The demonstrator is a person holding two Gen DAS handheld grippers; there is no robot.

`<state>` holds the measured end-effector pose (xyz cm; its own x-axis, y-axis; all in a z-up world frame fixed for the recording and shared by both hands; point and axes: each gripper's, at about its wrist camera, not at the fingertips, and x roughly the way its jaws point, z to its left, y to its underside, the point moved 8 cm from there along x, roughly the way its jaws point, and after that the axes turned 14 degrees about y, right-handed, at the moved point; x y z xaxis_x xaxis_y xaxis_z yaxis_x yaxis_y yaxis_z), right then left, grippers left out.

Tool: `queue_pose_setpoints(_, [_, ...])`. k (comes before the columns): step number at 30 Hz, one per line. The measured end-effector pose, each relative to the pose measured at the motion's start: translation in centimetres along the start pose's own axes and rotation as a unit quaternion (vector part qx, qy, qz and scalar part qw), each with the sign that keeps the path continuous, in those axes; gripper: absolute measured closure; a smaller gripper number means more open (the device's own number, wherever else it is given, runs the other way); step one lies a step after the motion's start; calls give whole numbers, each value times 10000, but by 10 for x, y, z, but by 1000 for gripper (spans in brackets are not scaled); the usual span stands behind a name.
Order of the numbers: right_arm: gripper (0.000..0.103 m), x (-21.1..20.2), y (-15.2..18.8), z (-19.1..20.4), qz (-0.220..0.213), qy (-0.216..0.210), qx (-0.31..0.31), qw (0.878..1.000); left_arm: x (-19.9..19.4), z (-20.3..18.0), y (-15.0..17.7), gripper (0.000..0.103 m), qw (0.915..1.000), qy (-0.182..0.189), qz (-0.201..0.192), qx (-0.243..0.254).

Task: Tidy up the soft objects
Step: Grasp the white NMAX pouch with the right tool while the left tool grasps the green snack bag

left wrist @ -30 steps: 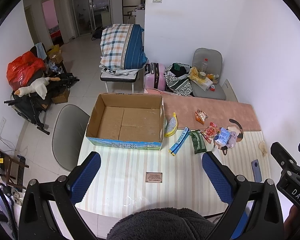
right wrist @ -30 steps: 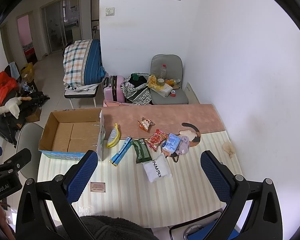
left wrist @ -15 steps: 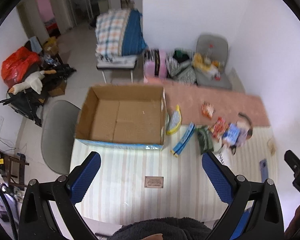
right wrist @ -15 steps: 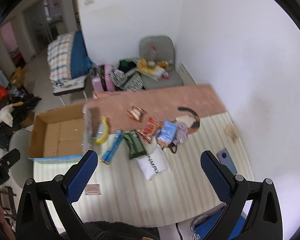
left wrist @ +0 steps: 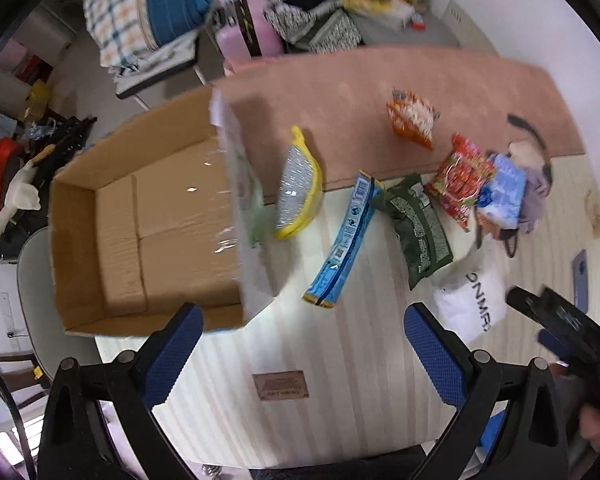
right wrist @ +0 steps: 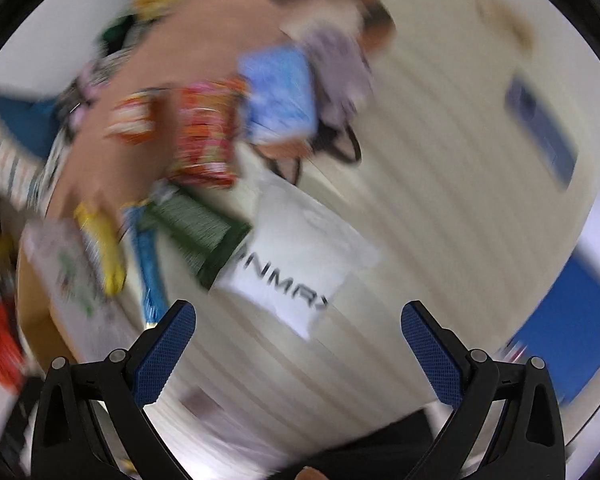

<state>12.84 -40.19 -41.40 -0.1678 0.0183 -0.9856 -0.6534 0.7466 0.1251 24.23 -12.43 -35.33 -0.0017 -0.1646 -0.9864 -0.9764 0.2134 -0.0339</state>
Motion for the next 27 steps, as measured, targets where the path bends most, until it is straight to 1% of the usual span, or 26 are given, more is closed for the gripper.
queue_pose_setpoints(1, [0,20,-4,0,209,-2,220,9995,10,0,-3,0,9999,-45,93,-19])
queue_pose_setpoints(3, [0,51,-9,4,537,-233,572,9966,26,-1,-10,0,9997,-49,226,-70])
queue_pose_setpoints(6, [0,83,-15,12,696,-274,638,9952,43,-4,-21,0,9991,5,398,-124])
queue_pose_setpoints(7, [2,90,-15,14,726,-273,561,9954,50,-8,-26,0,9988,78,474,-110])
queue_pose_setpoints(8, [11,97,-14,14,759,-215,387,9961,55,-11,-29,0,9983,125,552,-98])
queue_pose_setpoints(10, [15,102,-14,12,713,-239,-21,9972,67,-21,-37,0,9968,355,721,-52])
queue_pose_setpoints(11, [18,104,-13,9,678,-174,-317,9970,75,-27,-41,1,9954,514,810,-70])
queue_pose_setpoints(12, [20,104,-13,6,626,-29,-667,9958,81,-32,-44,3,9943,613,866,-97])
queue_pose_setpoints(13, [21,104,-13,1,514,152,-1000,9935,90,-39,-47,4,9921,790,958,-153])
queue_pose_setpoints(15, [22,104,-16,-8,230,509,-1484,9874,109,-51,-52,11,9882,995,1140,-232])
queue_pose_setpoints(16, [22,106,-19,-12,151,605,-1595,9852,122,-58,-53,14,9855,1097,1267,-274])
queue_pose_setpoints(17, [22,108,-22,-17,93,687,-1674,9835,135,-64,-53,26,9835,1136,1372,-314])
queue_pose_setpoints(18, [23,108,-24,-20,66,731,-1708,9826,144,-68,-53,35,9816,1180,1462,-337])
queue_pose_setpoints(19, [24,110,-27,-22,49,719,-1714,9826,156,-73,-52,38,9792,1214,1581,-391])
queue_pose_setpoints(20, [26,113,-30,-23,39,678,-1725,9827,167,-77,-52,39,9772,1252,1654,-452])
queue_pose_setpoints(22, [27,117,-33,-23,40,604,-1720,9832,182,-82,-54,39,9762,1257,1692,-508])
queue_pose_setpoints(23, [27,117,-35,-22,39,584,-1721,9833,187,-84,-56,37,9759,1290,1651,-602])
queue_pose_setpoints(25, [27,120,-39,-22,4,582,-1727,9833,196,-87,-58,37,9737,1406,1608,-788])
queue_pose_setpoints(26, [26,121,-41,-19,-3,607,-1750,9827,202,-87,-58,37,9727,1394,1630,-882])
queue_pose_setpoints(27, [26,123,-41,-17,-24,646,-1784,9818,207,-85,-57,37,9732,1304,1644,-940])
